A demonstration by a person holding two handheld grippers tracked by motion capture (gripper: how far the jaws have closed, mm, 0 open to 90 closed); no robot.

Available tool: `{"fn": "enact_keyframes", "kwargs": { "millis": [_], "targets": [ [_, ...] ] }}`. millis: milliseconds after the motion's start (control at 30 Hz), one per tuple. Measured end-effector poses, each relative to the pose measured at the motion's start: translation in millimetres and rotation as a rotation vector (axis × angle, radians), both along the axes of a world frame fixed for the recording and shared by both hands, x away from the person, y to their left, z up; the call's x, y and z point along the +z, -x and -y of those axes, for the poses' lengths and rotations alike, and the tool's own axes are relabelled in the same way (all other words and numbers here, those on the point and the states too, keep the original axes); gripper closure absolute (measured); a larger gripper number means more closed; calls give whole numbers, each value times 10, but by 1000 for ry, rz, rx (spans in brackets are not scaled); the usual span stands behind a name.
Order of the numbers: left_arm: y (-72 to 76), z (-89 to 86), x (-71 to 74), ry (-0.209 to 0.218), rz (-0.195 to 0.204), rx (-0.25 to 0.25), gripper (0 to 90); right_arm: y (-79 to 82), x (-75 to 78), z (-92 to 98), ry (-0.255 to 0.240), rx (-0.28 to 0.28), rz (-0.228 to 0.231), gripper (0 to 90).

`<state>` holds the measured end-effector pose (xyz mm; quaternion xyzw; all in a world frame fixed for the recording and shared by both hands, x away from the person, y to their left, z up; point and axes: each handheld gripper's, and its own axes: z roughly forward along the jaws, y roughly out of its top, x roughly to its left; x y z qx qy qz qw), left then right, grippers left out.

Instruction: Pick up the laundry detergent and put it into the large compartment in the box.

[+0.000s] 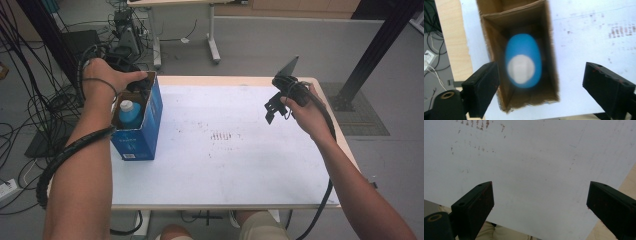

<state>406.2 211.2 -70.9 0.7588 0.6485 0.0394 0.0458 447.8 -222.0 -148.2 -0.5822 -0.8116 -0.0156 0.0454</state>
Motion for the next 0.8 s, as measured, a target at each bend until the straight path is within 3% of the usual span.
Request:
{"fn": "enact_keyframes", "kwargs": {
  "millis": [133,233,500,800],
  "targets": [
    [3,165,72,14,16,-42,114,-19,-12,-42,4,7,-4,75],
    [-30,296,90,29,2,-81,111,-21,-13,-58,3,10,-5,75],
    [-77,653,83,61,7,-170,88,-19,6,-64,5,10,-4,75],
    [-107,947,57,88,14,-233,74,0,-43,-30,1,6,-7,74]
  ]
}}
